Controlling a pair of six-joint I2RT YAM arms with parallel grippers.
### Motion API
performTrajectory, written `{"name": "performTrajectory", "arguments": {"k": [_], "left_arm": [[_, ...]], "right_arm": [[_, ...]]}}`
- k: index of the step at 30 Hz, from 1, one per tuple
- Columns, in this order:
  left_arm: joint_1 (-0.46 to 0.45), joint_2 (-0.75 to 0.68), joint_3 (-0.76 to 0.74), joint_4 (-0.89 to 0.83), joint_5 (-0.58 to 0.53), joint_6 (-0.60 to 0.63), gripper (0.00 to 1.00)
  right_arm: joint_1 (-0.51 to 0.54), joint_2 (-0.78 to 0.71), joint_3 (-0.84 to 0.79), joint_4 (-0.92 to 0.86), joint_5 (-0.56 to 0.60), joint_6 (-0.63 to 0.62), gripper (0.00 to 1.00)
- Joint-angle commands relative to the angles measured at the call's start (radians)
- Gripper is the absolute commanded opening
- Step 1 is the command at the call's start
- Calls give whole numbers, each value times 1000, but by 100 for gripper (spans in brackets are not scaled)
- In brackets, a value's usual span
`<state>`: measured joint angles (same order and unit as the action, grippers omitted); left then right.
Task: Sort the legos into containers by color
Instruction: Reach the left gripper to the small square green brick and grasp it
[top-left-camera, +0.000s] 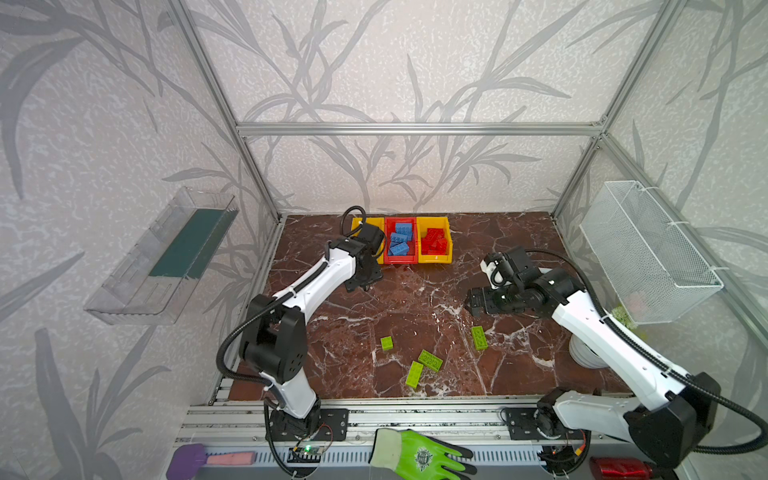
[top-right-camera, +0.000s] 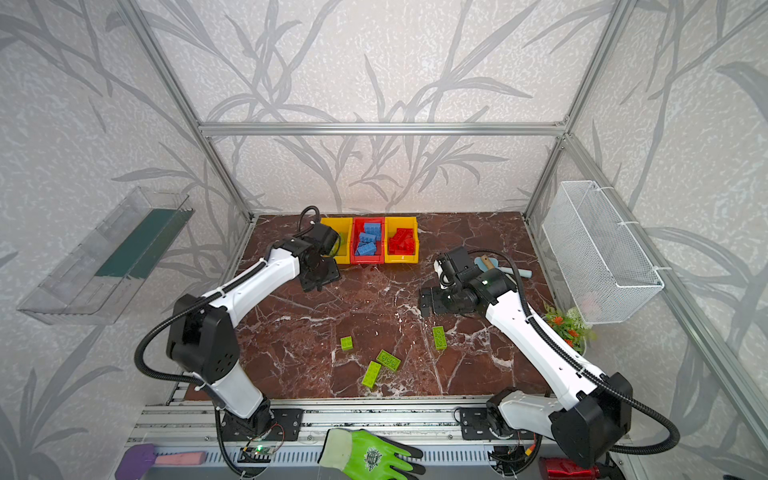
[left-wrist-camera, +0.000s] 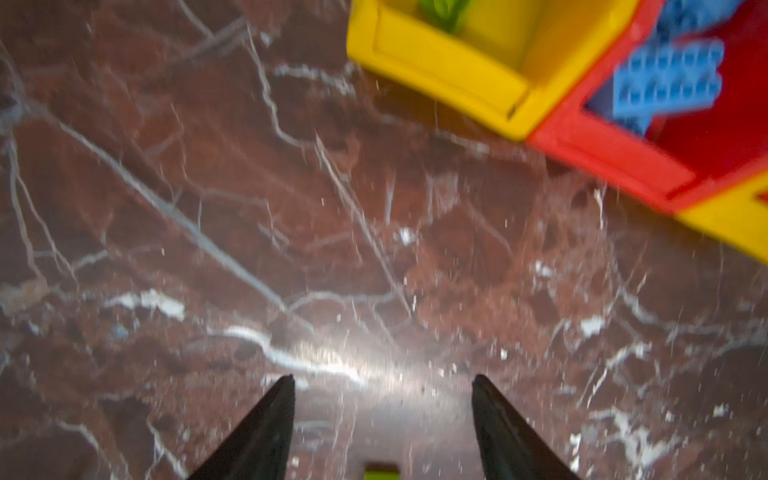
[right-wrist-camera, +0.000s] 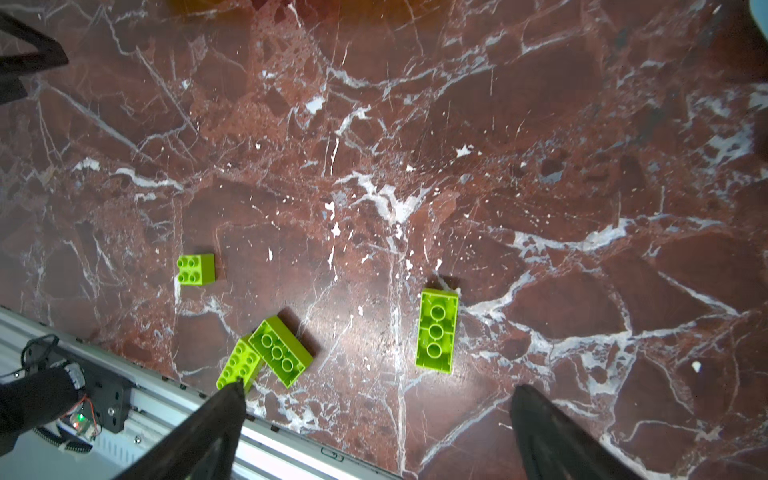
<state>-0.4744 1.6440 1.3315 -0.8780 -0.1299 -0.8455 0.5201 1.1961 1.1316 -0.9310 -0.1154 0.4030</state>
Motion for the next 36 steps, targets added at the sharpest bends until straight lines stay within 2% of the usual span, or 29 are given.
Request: {"name": "performTrajectory", "arguments": {"k": [1, 7, 13, 20, 32, 36], "left_arm": [[-103, -96, -140, 5, -73, -146, 68], [-270, -245, -349, 43, -86, -305, 68], [-386, -238, -415, 70, -96, -340, 68], [-397, -192, -425, 95, -79, -341, 69], [-400, -86, -430, 188, -18, -304, 68], [-398, -62, -446, 213, -14, -291, 64]], "right_arm": [[13, -86, -57, -43, -30, -11, 100], [40, -209, -148, -71, -38, 10, 100], [72, -301, -184, -117, -16, 54, 100], [78, -364, -181, -158, 3, 95, 100], [94, -358, -164, -145, 16, 131, 99], [96, -358, -161, -151, 23, 131, 99]]}}
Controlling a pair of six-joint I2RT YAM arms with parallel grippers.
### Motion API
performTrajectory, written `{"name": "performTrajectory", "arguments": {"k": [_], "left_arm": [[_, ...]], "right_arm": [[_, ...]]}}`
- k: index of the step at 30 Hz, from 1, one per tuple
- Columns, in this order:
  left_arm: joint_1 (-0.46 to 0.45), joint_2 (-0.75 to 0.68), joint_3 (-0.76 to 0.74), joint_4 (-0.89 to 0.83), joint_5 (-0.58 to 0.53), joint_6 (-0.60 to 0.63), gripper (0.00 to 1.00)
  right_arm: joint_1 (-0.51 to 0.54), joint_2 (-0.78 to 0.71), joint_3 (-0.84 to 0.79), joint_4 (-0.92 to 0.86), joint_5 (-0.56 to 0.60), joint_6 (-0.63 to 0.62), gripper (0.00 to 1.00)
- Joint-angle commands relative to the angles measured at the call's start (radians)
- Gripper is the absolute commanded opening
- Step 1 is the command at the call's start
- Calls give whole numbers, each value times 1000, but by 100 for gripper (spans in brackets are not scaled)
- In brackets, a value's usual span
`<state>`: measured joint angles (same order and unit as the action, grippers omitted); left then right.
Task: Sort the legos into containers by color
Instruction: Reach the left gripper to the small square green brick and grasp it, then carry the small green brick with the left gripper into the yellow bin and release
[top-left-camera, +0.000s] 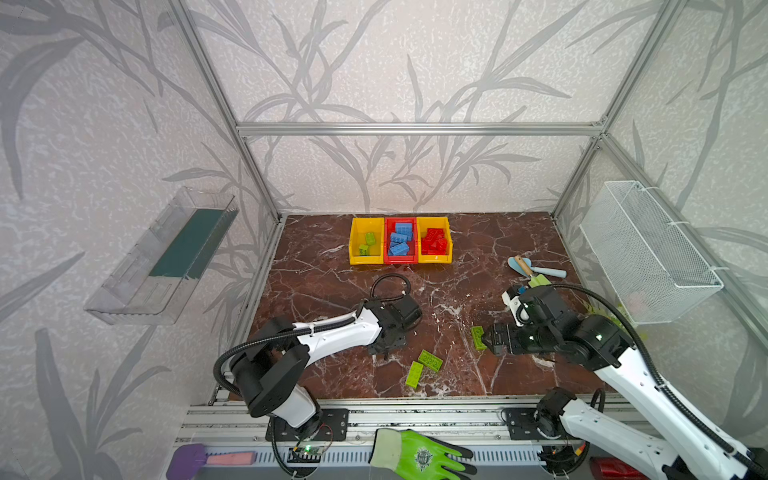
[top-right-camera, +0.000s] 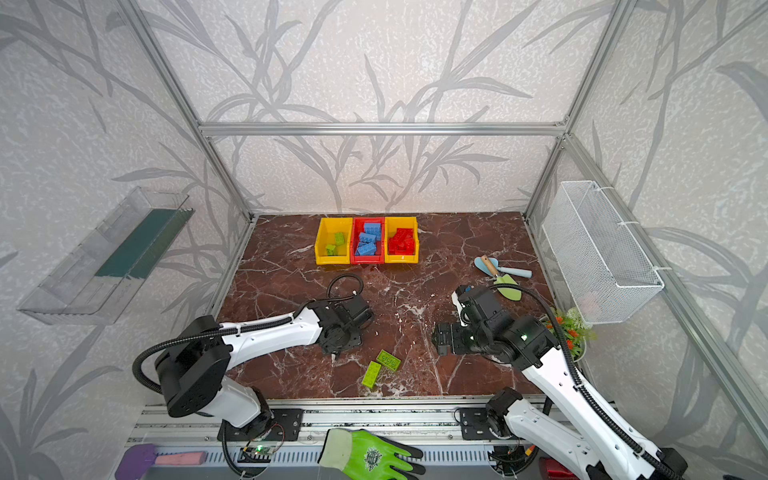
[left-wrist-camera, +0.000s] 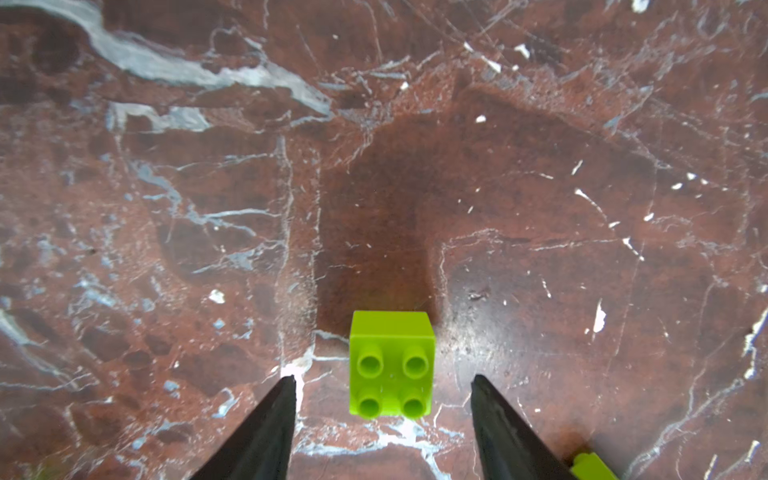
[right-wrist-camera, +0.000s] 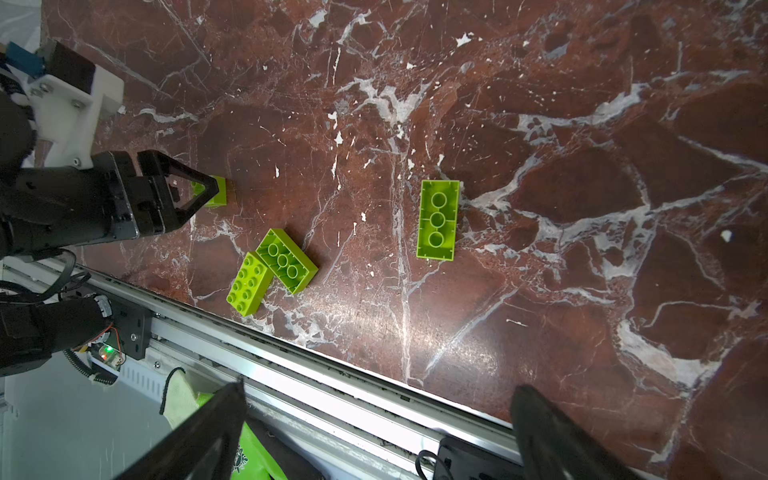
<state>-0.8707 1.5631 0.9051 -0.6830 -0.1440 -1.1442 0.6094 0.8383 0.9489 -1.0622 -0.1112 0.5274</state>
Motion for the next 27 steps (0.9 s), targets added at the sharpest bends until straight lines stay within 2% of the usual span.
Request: {"name": "performTrajectory", "arguments": {"k": [1, 5, 9, 10, 16, 22, 27], "left_arm": [[-1, 26, -22, 22, 0, 10, 63], [1, 59, -27, 38, 6, 20, 53], [10, 94, -9, 14, 7, 23, 26], [14, 99, 4, -2, 2, 29, 23], [77, 77, 131, -134, -55, 131, 23], [264, 88, 339, -243, -95, 309, 23], [421, 210, 562, -269, -94, 452, 23]], "right_arm": [[7, -1, 23, -21, 21, 6, 99], [6, -4, 21, -25, 24, 8, 99], [7, -1, 21, -27, 25, 6, 99], [7, 2, 21, -27, 26, 5, 99], [7, 44, 34, 2, 28, 0, 99], [6, 155, 86, 68, 30, -22, 99], [7, 268, 153, 124, 38, -34, 99]]}}
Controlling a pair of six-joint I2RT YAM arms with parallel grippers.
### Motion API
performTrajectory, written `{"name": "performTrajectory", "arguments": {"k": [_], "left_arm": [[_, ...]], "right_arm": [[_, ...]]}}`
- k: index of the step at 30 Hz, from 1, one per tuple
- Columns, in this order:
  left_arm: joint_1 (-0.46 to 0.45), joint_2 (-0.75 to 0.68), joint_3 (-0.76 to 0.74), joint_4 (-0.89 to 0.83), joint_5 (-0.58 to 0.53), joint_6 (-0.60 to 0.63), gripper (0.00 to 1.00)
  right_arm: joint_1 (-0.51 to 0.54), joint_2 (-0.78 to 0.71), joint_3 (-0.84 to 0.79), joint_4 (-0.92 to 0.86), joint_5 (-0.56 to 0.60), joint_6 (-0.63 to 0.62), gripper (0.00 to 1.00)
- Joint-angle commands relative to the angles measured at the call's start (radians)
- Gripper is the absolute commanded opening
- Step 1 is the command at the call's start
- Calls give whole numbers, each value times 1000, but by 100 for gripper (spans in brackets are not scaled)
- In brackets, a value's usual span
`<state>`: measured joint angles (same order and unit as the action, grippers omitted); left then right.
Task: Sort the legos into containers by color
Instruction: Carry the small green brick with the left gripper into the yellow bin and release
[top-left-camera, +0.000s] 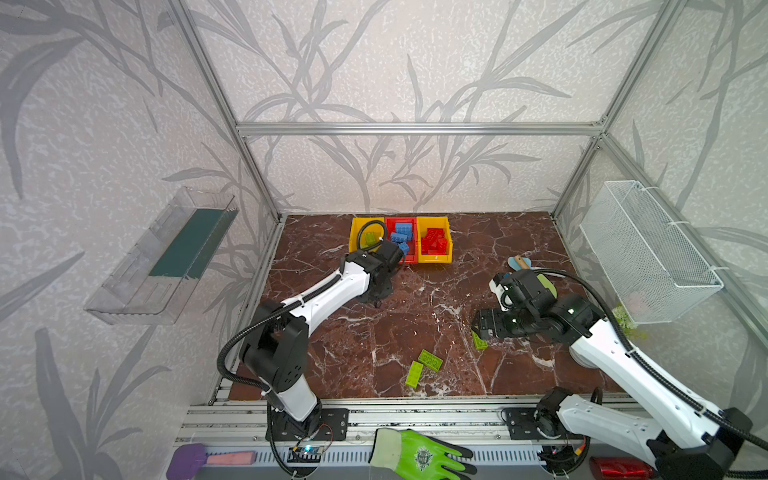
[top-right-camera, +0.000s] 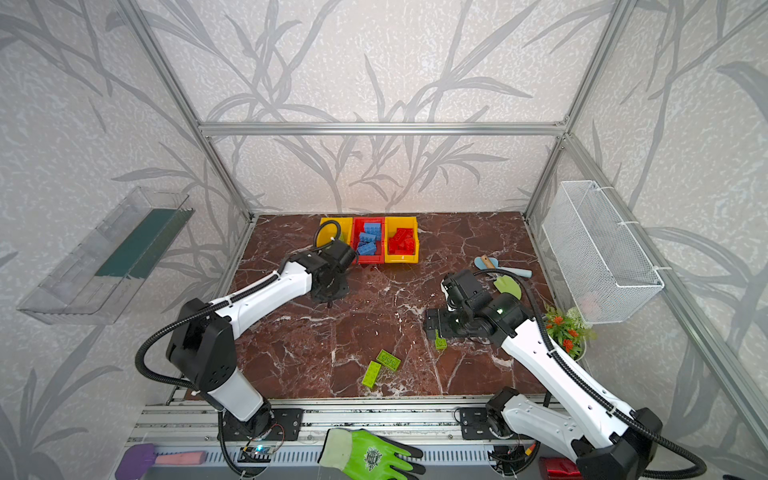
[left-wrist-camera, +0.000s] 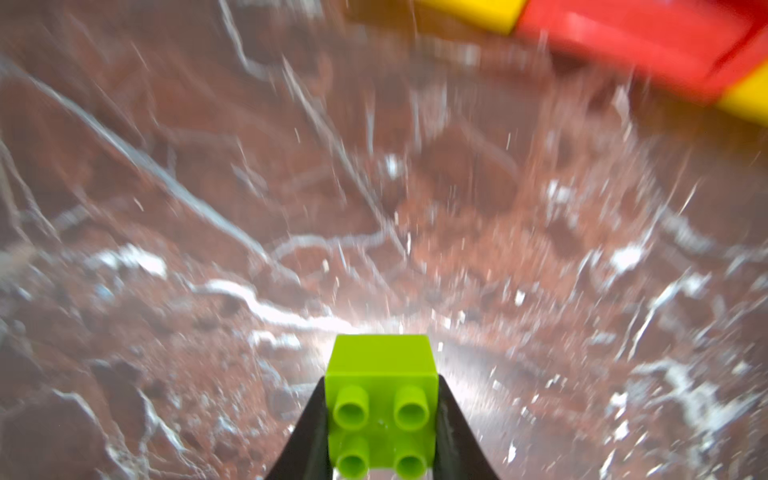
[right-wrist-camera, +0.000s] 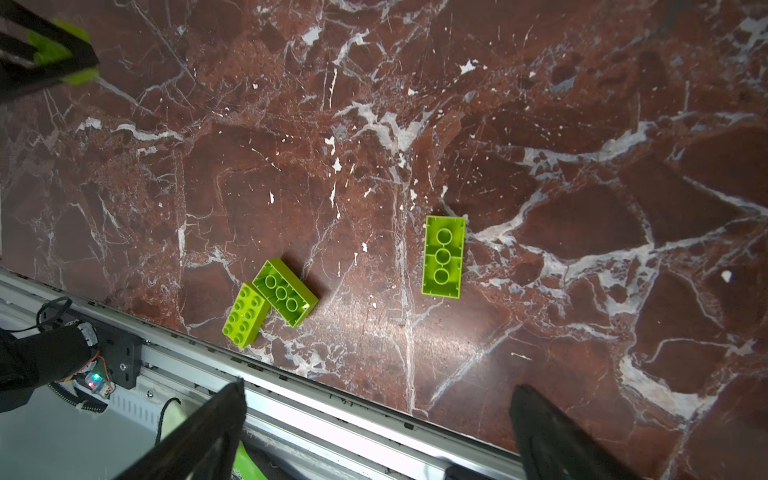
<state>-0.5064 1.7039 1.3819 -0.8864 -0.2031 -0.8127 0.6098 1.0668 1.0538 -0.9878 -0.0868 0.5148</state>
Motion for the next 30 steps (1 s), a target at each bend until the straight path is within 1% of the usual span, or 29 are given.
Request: {"name": "performTrajectory", "arguments": {"k": [1, 6, 12, 13, 14, 15, 17, 18, 20, 22, 25, 28, 30], "left_arm": [[76, 102, 129, -68, -30, 139, 23], [181, 292, 379, -75, 23, 194, 23], [252, 532, 709, -143, 101, 213, 23], [259, 566, 761, -157, 110, 216, 25], [267, 609, 827, -176, 124, 218, 30], [273, 649, 893, -197, 138, 221, 37], [283, 725, 1016, -233, 164, 227, 55], [286, 760, 1078, -251, 170, 228, 61], [289, 802, 1160, -265, 199, 232, 67], [290, 812, 1184, -254, 228, 234, 69], [290, 789, 1160, -234, 268, 219, 69], [282, 722, 1044, -190, 309, 204, 69], [267, 636, 901, -145, 301, 204, 69]], "right_arm": [[4, 66, 61, 59, 13, -25, 99], [3, 193, 154, 82, 30, -37, 99], [-7, 304, 239, 102, 46, -26, 99], [-9, 320, 253, 100, 48, -24, 99], [-11, 337, 268, 97, 55, -25, 99], [-10, 353, 288, 90, 61, -27, 99], [-15, 380, 316, 77, 75, -31, 99], [-16, 388, 333, 68, 81, -33, 99], [-23, 403, 351, 60, 87, -35, 99], [-29, 411, 361, 58, 88, -32, 99], [-36, 420, 370, 47, 88, -36, 99], [-35, 418, 367, 39, 84, -46, 99], [-36, 407, 353, 35, 72, -52, 99]]}}
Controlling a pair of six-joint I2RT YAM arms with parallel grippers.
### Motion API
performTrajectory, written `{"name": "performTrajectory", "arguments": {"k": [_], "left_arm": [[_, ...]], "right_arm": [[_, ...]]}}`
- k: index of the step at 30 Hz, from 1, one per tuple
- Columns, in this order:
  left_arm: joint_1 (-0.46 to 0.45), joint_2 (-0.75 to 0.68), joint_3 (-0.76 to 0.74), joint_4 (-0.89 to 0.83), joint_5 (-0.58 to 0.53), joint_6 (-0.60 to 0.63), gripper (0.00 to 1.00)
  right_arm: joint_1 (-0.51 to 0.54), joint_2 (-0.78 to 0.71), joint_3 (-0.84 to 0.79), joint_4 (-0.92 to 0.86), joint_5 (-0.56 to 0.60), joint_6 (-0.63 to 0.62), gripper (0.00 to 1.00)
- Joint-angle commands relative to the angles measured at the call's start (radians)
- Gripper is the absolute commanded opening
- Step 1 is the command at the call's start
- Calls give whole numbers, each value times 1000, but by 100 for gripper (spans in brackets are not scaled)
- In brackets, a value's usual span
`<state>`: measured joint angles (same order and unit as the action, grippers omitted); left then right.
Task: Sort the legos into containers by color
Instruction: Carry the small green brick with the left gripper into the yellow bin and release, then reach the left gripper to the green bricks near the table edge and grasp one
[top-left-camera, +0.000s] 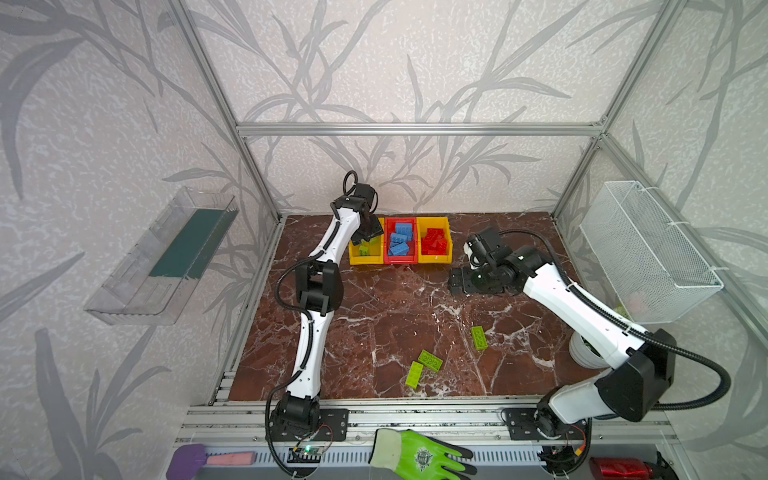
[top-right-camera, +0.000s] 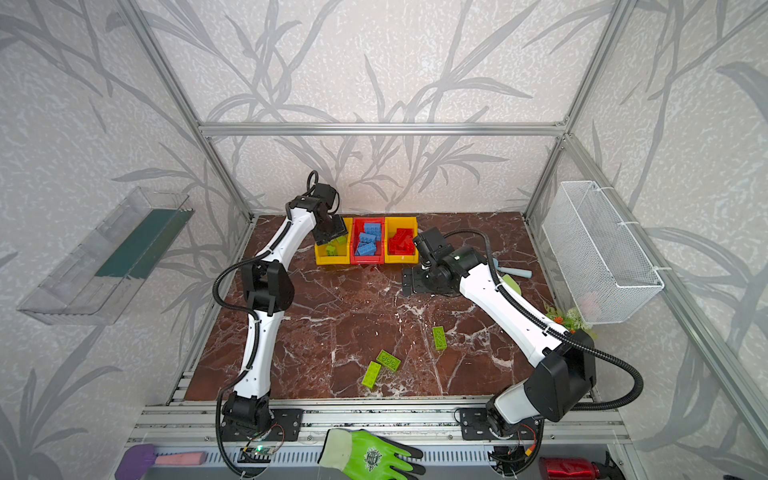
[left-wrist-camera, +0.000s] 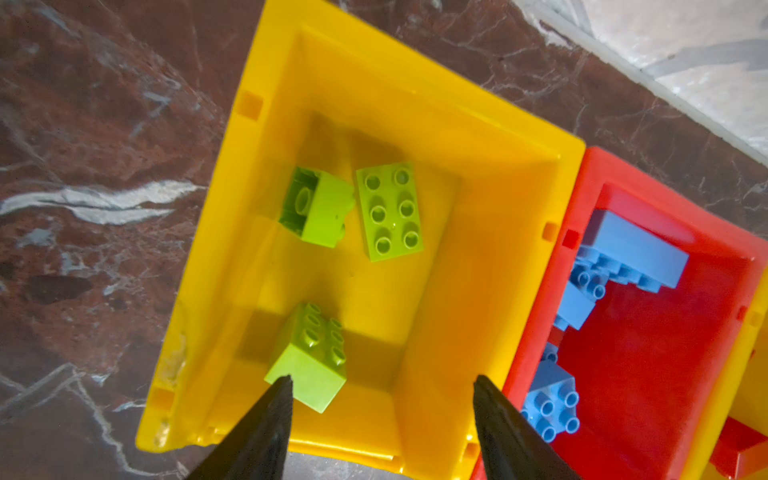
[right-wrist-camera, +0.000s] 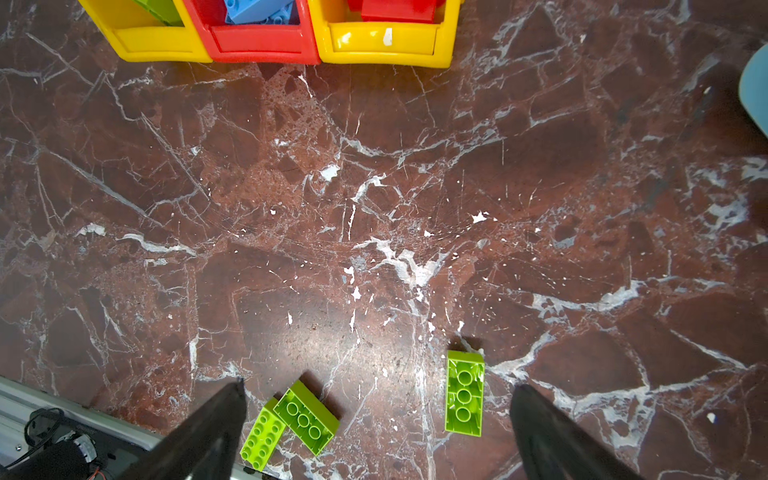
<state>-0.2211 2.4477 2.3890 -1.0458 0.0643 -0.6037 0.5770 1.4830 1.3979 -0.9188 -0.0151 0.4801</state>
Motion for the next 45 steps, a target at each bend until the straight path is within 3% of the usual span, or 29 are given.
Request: {"name": "performTrajectory", "arguments": {"k": [1, 10, 21, 29, 36, 45], "left_arm": [[-26, -153, -178, 37, 24, -5, 69], [-144, -569, -844, 236, -86, 2, 68], [-521, -921, -1295, 297, -260, -131, 68], [-772, -1066, -1442, 300, -304, -261, 70], [-965, -1044, -1467, 302, -319, -316, 74], [-1067, -969, -1513, 438, -233, -334, 76]], "right_arm": [[-3, -15, 0, -33, -5, -22, 99], [-3, -180, -163, -32, -70, -62, 99], [0, -455, -350, -90, -131, -75, 99], [-1, -566, -403, -121, -150, -56, 99], [-1, -715, -472, -180, -145, 6, 99], [-1, -842, -444, -333, -98, 17, 99]]}}
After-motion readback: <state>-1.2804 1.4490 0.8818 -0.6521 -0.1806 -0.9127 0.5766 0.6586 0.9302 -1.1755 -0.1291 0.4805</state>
